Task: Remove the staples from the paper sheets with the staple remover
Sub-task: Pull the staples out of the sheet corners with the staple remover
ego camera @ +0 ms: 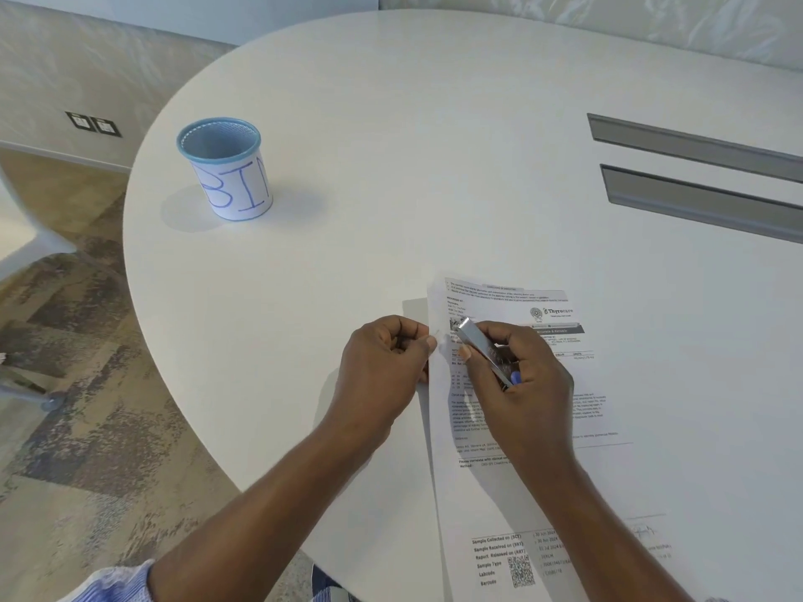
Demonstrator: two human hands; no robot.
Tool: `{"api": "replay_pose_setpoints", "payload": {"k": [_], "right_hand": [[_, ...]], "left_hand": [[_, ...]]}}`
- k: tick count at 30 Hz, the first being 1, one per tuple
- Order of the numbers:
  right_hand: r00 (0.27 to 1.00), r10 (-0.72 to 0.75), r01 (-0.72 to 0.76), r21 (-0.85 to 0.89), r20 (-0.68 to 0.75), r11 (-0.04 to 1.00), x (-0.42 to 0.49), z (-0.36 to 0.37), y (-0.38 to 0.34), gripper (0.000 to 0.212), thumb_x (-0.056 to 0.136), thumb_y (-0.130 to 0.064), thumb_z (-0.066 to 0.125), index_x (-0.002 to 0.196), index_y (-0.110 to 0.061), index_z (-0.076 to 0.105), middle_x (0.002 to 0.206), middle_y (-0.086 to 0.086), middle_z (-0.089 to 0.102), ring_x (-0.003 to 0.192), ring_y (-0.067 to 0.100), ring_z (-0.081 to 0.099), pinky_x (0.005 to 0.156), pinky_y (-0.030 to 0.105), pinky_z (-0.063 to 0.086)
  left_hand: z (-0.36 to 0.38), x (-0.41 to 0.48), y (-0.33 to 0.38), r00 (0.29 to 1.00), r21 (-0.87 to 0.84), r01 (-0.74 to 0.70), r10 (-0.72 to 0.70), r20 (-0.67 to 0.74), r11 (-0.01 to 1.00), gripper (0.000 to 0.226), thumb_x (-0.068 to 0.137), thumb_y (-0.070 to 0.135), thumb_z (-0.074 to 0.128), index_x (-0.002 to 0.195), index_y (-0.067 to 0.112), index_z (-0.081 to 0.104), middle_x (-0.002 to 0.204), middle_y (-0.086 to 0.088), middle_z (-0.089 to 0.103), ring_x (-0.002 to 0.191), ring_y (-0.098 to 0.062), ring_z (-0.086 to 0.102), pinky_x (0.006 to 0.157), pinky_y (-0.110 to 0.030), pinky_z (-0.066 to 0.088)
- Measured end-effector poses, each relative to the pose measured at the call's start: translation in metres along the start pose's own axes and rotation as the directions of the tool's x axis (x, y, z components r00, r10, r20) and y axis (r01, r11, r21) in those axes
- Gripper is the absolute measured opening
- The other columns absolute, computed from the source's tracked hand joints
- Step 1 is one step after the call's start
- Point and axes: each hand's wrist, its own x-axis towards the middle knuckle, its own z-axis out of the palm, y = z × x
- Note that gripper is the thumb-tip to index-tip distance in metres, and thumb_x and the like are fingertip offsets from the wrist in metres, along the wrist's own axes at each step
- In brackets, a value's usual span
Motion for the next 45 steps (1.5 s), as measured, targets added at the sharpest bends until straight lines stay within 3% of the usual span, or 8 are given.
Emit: {"api": "replay_pose_setpoints", "payload": {"k": [7, 13, 18, 28, 35, 37, 41, 45], "right_hand": [[1.000, -0.005, 0.005, -0.014, 0.001, 1.000, -0.001, 0.001, 0.001, 0.033, 0.089, -0.015, 0.076, 0.112, -0.037, 0.067, 0.103, -0.022, 0.067, 0.095, 0.006, 0.068, 0.076, 0.009, 0.047], [0.999, -0.034, 0.035, -0.052, 0.028, 0.998, -0.002, 0.002, 0.000, 0.023, 0.090, -0.016, 0.076, 0.111, -0.025, 0.072, 0.104, -0.013, 0.069, 0.096, 0.006, 0.067, 0.079, 0.015, 0.051], [0.996, -0.069, 0.077, -0.151, 0.054, 0.986, -0.003, 0.001, -0.004, 0.018, 0.090, -0.014, 0.075, 0.107, -0.019, 0.076, 0.101, -0.007, 0.069, 0.092, 0.001, 0.062, 0.080, 0.002, 0.041], [0.989, -0.073, 0.088, -0.111, 0.130, 0.990, 0.002, -0.002, -0.007, 0.022, 0.090, -0.009, 0.075, 0.110, -0.020, 0.077, 0.103, -0.009, 0.070, 0.099, -0.002, 0.063, 0.083, 0.007, 0.044], [0.982, -0.087, 0.100, -0.071, 0.166, 0.992, 0.008, -0.004, -0.004, 0.021, 0.090, -0.013, 0.076, 0.110, -0.021, 0.076, 0.103, -0.010, 0.071, 0.101, -0.004, 0.062, 0.084, 0.004, 0.041], [0.981, -0.097, 0.105, -0.042, 0.165, 0.994, 0.009, -0.004, -0.005, 0.021, 0.091, -0.015, 0.077, 0.110, -0.023, 0.076, 0.103, -0.011, 0.071, 0.101, -0.004, 0.063, 0.084, 0.005, 0.042], [0.982, -0.108, 0.110, -0.004, 0.154, 0.994, 0.007, -0.001, -0.008, 0.021, 0.091, -0.018, 0.079, 0.109, -0.027, 0.075, 0.103, -0.017, 0.070, 0.102, 0.000, 0.065, 0.084, 0.009, 0.045], [0.978, -0.117, 0.120, -0.008, 0.174, 0.993, 0.009, -0.004, -0.011, 0.016, 0.092, -0.025, 0.075, 0.108, -0.024, 0.075, 0.102, -0.014, 0.070, 0.101, -0.003, 0.063, 0.082, 0.008, 0.044]], "left_hand": [[0.007, -0.003, 0.001, 0.995, -0.034, 0.013, -0.017, -0.094, 0.999, 0.008, 0.091, 0.011, 0.075, 0.083, 0.012, 0.077, 0.068, -0.004, 0.077, 0.055, -0.012, 0.066, 0.067, -0.038, 0.061], [0.006, -0.004, 0.003, 0.996, -0.047, 0.027, -0.031, -0.084, 0.999, 0.010, 0.093, 0.011, 0.072, 0.084, 0.009, 0.076, 0.075, -0.014, 0.079, 0.061, -0.020, 0.067, 0.074, -0.049, 0.063], [0.006, -0.005, 0.003, 0.996, -0.031, 0.008, -0.010, -0.091, 0.999, 0.012, 0.093, 0.012, 0.072, 0.082, 0.011, 0.075, 0.071, -0.004, 0.077, 0.058, -0.013, 0.066, 0.072, -0.042, 0.061], [0.000, -0.006, 0.000, 0.999, -0.061, -0.035, 0.033, -0.025, 0.998, 0.009, 0.094, 0.006, 0.068, 0.086, 0.008, 0.073, 0.069, 0.003, 0.073, 0.057, -0.010, 0.063, 0.065, -0.034, 0.055], [-0.003, -0.003, 0.004, 1.000, -0.093, -0.010, 0.012, 0.021, 0.996, 0.009, 0.095, 0.005, 0.065, 0.088, 0.002, 0.071, 0.088, -0.023, 0.076, 0.066, -0.018, 0.067, 0.067, -0.035, 0.056], [-0.004, -0.001, 0.005, 0.999, -0.139, 0.031, -0.025, 0.044, 0.990, 0.011, 0.095, 0.006, 0.065, 0.087, 0.001, 0.070, 0.084, -0.025, 0.075, 0.068, -0.021, 0.067, 0.066, -0.032, 0.057], [-0.008, 0.003, 0.009, 0.991, -0.183, 0.099, -0.080, 0.107, 0.978, 0.024, 0.097, 0.011, 0.063, 0.094, -0.013, 0.065, 0.080, -0.016, 0.075, 0.065, -0.021, 0.068, 0.062, -0.027, 0.057], [-0.010, 0.002, 0.013, 0.986, -0.179, 0.088, -0.061, 0.152, 0.980, 0.017, 0.098, 0.008, 0.061, 0.084, 0.002, 0.068, 0.071, -0.008, 0.074, 0.059, -0.015, 0.067, 0.057, -0.023, 0.054]]}}
